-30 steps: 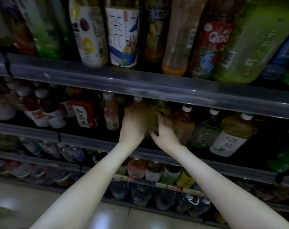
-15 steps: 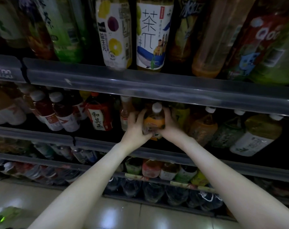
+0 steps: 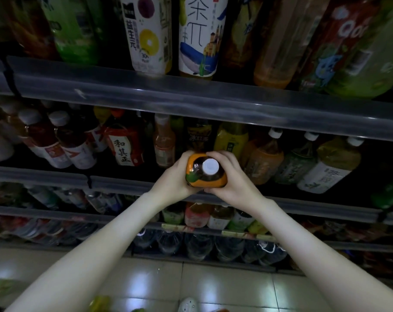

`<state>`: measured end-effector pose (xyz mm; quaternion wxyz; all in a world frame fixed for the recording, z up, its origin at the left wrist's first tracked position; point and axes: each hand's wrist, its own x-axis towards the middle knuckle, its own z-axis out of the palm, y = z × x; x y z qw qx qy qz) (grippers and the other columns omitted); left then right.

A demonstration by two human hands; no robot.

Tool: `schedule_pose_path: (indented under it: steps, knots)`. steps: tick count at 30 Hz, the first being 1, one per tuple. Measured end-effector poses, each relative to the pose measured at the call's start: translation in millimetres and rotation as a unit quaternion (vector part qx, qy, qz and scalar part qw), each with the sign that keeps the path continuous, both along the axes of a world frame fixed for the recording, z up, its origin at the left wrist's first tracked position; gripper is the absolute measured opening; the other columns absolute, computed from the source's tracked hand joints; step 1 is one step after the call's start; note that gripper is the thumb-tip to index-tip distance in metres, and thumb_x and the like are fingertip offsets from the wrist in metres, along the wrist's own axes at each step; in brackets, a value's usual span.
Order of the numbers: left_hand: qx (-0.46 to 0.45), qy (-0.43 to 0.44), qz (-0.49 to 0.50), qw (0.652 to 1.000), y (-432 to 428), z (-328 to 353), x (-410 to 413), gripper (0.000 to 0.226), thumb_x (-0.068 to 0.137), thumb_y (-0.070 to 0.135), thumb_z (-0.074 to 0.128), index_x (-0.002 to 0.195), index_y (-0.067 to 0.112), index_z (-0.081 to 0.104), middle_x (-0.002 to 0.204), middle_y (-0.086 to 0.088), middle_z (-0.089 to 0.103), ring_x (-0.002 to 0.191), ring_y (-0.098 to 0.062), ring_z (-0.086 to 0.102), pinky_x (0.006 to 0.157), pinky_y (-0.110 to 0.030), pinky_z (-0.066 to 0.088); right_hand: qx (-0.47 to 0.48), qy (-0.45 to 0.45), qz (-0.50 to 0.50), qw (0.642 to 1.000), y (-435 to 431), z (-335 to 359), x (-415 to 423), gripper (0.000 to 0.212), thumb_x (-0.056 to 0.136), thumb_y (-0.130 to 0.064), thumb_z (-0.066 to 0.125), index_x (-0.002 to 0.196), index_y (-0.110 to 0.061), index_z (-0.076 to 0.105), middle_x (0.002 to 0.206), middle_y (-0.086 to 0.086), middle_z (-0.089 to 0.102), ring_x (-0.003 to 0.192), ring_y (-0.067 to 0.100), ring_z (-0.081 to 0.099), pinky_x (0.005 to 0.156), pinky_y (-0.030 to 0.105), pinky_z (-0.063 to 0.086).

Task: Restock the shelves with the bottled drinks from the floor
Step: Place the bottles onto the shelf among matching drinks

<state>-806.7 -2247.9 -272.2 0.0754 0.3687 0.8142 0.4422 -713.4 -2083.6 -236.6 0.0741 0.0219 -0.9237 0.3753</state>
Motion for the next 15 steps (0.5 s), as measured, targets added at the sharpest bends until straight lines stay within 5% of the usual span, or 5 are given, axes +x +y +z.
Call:
schedule_pose_path:
  steps: [5, 8, 11, 15]
  knots:
    - [-0.011, 0.003, 0.026, 1.0, -2.2, 14.1, 47.2, 0.083, 0.069, 0.038, 0.084, 0.131, 0.034, 0.029, 0.121, 0.006, 0.053, 0.103, -0.018, 0.058, 0.082, -0.035, 0.051, 0.024, 0.029, -0.026, 0.999, -0.2, 20.1, 44.4, 0.068, 0.076, -0.04, 0.078, 0.134, -0.036, 0.044, 0.131, -0.013, 0.027, 0.13, 0.007, 0.025, 0.105, 0.021, 0.022]
    - [-0.027, -0.019, 0.045, 0.998, -4.9, 13.1, 82.1, 0.081, 0.07, 0.042, 0.082, 0.13, 0.036, 0.029, 0.119, 0.003, 0.055, 0.098, -0.018, 0.059, 0.078, -0.037, 0.052, 0.056, 0.097, -0.072, 0.991, -8.4, 28.3, 74.6, 0.047, 0.079, -0.044, 0.071, 0.119, -0.025, 0.056, 0.104, -0.007, 0.041, 0.1, 0.008, 0.037, 0.085, 0.014, 0.032]
    - [-0.066, -0.053, 0.064, 0.994, -14.7, -1.7, 113.3, 0.079, 0.069, 0.037, 0.082, 0.125, 0.04, 0.027, 0.116, 0.003, 0.056, 0.096, -0.022, 0.06, 0.076, -0.038, 0.052, 0.031, 0.006, -0.056, 0.998, -21.7, 26.5, 103.2, 0.028, 0.087, -0.041, 0.065, 0.104, -0.034, 0.044, 0.072, -0.013, 0.051, 0.066, 0.005, 0.05, 0.058, 0.027, 0.041]
    - [-0.117, -0.087, 0.055, 0.988, -37.3, -51.0, 147.6, 0.083, 0.068, 0.037, 0.081, 0.133, 0.032, 0.03, 0.124, -0.002, 0.057, 0.105, -0.027, 0.059, 0.081, -0.034, 0.049, 0.052, -0.085, -0.079, 0.992, -45.0, -16.7, 127.1, 0.032, 0.086, -0.048, 0.061, 0.097, -0.031, 0.036, 0.069, -0.008, 0.056, 0.069, 0.021, 0.059, 0.054, 0.032, 0.038]
